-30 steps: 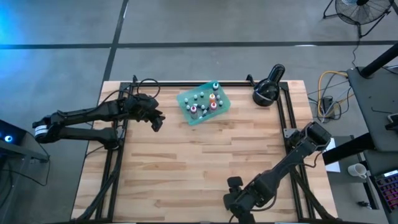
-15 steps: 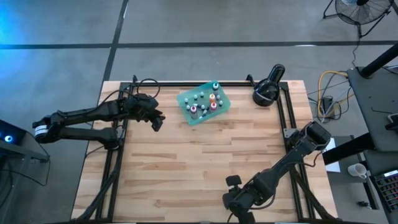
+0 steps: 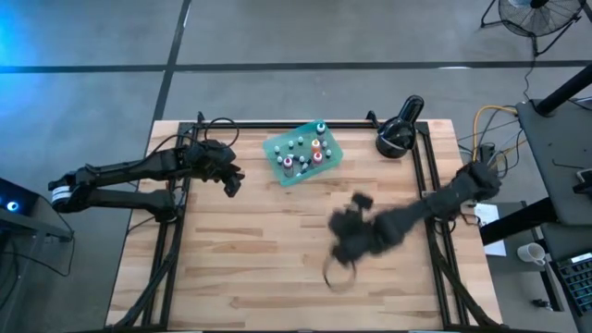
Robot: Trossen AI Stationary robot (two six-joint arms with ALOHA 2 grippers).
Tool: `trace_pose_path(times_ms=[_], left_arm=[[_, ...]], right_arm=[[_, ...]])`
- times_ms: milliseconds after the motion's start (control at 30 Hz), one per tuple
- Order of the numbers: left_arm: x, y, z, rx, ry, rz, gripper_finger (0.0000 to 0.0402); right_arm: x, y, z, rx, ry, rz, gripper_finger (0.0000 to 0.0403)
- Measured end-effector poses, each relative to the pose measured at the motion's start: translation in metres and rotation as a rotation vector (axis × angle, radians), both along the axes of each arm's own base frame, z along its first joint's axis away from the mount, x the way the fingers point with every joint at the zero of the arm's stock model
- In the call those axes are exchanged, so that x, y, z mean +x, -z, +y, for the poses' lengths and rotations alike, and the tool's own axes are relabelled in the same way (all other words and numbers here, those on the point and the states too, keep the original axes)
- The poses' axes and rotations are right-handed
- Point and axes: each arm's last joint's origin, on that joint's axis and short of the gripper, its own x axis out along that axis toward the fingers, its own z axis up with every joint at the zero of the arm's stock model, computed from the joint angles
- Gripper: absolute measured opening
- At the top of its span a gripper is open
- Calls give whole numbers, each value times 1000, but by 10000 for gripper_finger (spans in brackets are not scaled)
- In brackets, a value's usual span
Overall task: Pick & Place food coloring
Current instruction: Put the orange big food coloring into the green bin
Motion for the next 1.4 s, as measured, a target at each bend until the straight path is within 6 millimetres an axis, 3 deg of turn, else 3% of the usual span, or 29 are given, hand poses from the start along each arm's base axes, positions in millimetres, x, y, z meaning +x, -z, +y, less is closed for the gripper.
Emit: trace_pose_path(times_ms=[100, 400, 500, 633, 867, 1033, 1200, 1400], left_arm=[[0, 0, 0, 12, 12, 5, 140], [0, 0, 0, 18, 20, 12, 140], [-1, 1, 0, 12, 6, 13, 140], [-1, 1, 1, 14, -23, 15, 140], [-1, 1, 1, -6, -74, 4, 140], [-3, 2, 2, -24, -113, 12, 140], [-4, 2, 3, -21, -170, 15, 140], [-4, 2, 4, -8, -219, 11, 140]], right_arm=[[17, -16, -49, -58, 119, -111, 91], [46, -74, -183, -69, 112, -151, 91], [56, -77, -226, -38, 188, -166, 91], [77, -63, -271, 34, 193, -119, 91], [118, -44, -314, 23, 191, -26, 91], [122, -36, -339, 163, 206, 6, 87], [122, -13, -343, 280, 194, 58, 67], [127, 2, -346, 289, 193, 68, 31]])
